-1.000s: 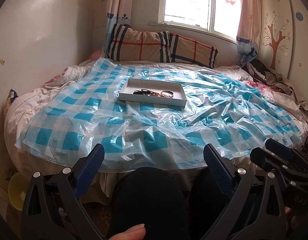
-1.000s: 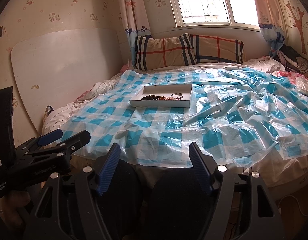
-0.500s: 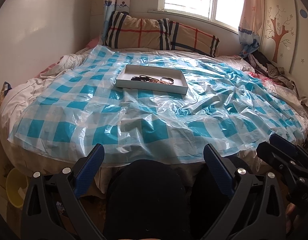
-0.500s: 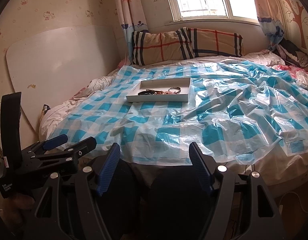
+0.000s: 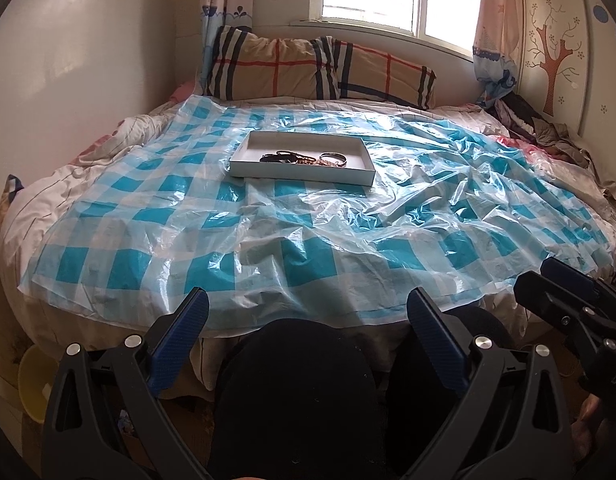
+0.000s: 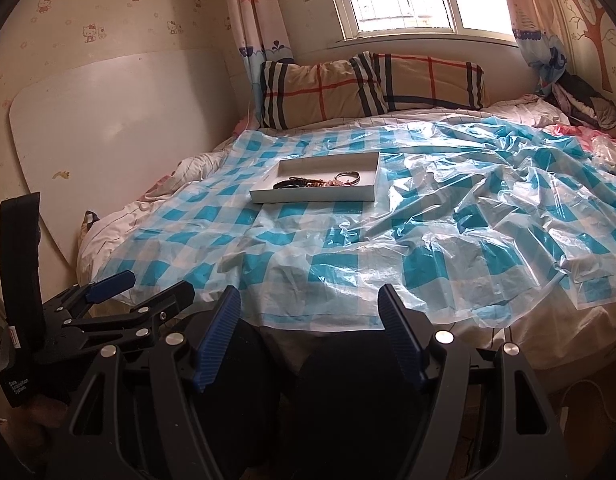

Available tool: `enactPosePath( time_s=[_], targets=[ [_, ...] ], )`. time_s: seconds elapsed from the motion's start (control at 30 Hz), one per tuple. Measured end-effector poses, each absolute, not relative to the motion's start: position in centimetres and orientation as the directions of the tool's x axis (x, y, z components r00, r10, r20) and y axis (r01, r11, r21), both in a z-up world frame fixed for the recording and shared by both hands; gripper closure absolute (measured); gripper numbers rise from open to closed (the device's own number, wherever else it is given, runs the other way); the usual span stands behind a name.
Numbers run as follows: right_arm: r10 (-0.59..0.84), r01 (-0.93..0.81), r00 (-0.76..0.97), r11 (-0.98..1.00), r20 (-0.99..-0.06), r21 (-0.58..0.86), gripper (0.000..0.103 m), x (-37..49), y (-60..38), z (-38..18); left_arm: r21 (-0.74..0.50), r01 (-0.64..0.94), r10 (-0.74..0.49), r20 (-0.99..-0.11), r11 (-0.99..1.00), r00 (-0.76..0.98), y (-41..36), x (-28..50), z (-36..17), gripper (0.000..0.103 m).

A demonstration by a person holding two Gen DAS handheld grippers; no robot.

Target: Organize jewelry

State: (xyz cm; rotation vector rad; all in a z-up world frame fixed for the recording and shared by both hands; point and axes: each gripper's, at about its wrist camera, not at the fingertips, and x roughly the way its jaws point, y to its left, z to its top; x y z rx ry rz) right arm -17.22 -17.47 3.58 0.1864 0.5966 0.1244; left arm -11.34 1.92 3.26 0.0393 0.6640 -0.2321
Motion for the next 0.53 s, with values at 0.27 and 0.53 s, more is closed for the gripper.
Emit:
enactPosePath(
  time_s=[0.27,0.53],
  targets=[
    [0.168,-0.062,0.824,0.976,-0.542,0.208,0.034,-17.3,-17.6,3.7,-0.033,0.224,-0.197,-0.616,0.974,0.763,2.0,-11.5,3.4,0.007],
    [0.164,-0.059,0.826,0.977,-0.539,0.207,0.034,-17.4,-17.6,3.9,-0.067,0.202,-0.193,-0.678,0.977,0.709,2.5,-10.6,2.7,0.007]
  ],
)
